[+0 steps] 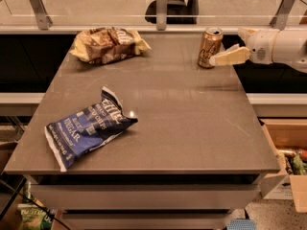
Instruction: Move orange can near blue chip bag
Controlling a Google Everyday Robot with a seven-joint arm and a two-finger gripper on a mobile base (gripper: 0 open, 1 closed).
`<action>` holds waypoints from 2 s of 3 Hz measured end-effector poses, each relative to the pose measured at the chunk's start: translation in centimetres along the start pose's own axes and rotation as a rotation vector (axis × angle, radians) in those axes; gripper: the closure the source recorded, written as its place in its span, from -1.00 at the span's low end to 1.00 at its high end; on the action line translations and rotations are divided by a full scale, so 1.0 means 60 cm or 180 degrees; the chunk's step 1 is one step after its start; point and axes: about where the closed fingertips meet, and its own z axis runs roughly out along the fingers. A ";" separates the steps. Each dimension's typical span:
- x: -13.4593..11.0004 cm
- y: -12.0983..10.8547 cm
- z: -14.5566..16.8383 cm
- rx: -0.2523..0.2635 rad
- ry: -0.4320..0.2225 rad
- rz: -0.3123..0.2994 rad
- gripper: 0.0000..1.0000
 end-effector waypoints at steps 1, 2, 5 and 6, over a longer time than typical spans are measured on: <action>-0.005 0.000 0.030 -0.0051 -0.0022 -0.0029 -1.00; -0.007 0.008 0.059 -0.0123 -0.0027 -0.0067 -1.00; -0.010 0.022 0.102 -0.0315 -0.0053 -0.0142 -0.17; -0.010 0.025 0.107 -0.0332 -0.0054 -0.0141 0.30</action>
Offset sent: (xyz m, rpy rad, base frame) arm 0.0266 0.0411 -0.0099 -0.0089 -0.0166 0.0633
